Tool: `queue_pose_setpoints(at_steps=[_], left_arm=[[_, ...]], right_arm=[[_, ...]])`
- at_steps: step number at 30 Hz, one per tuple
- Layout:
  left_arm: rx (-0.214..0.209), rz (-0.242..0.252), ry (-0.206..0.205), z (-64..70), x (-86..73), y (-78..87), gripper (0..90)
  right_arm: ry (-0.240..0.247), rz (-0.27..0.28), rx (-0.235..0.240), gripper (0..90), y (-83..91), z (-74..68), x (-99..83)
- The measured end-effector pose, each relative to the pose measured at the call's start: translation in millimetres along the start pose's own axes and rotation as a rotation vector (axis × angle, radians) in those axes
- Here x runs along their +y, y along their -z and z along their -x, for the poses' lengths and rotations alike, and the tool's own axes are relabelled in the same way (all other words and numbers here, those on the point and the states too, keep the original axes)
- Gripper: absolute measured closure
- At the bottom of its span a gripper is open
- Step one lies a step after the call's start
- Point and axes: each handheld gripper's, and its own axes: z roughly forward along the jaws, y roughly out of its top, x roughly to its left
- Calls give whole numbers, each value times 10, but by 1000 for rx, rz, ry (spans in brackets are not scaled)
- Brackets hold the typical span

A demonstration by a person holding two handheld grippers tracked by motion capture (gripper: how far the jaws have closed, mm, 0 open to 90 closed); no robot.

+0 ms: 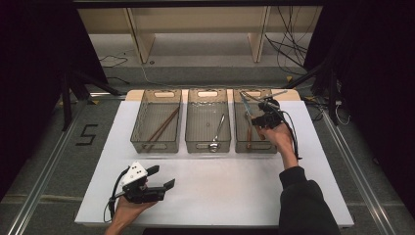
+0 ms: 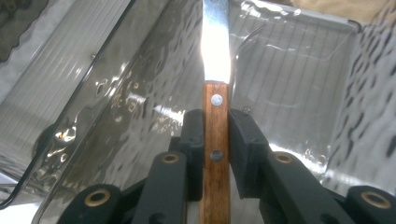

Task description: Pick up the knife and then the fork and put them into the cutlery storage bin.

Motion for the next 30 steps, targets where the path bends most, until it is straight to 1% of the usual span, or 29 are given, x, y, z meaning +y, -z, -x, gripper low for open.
queue_pose_setpoints(at_steps=[5, 6, 9, 10, 12, 13, 16, 21, 26, 30], left_arm=[[-1, -4, 1, 5, -2, -6, 197], [0, -3, 0, 5, -2, -5, 197], [3, -5, 2, 2, -3, -8, 196], [3, -6, 3, 2, -3, -8, 195], [2, -6, 1, 4, -2, -6, 195], [2, -7, 2, 4, -2, -7, 195], [2, -7, 1, 5, -3, -9, 195], [2, -7, 2, 9, -3, -10, 195], [1, -8, 2, 6, -4, -11, 195], [2, -8, 2, 7, -4, -14, 195]], right_arm=[[5, -11, 9, 769, -27, -27, -6], [1, -17, 14, 768, -32, -34, -7], [15, -46, 40, 748, -58, -57, -10], [21, -38, 46, 712, -63, -64, -12], [11, -16, 77, 701, -39, -71, -11], [18, -6, 86, 694, -26, -75, -9], [37, 6, 93, 669, 27, -109, -4], [53, 33, 113, 637, 122, -145, -31], [69, 74, 144, 552, 218, -187, -114], [92, 129, 182, 493, 311, -247, -210]])
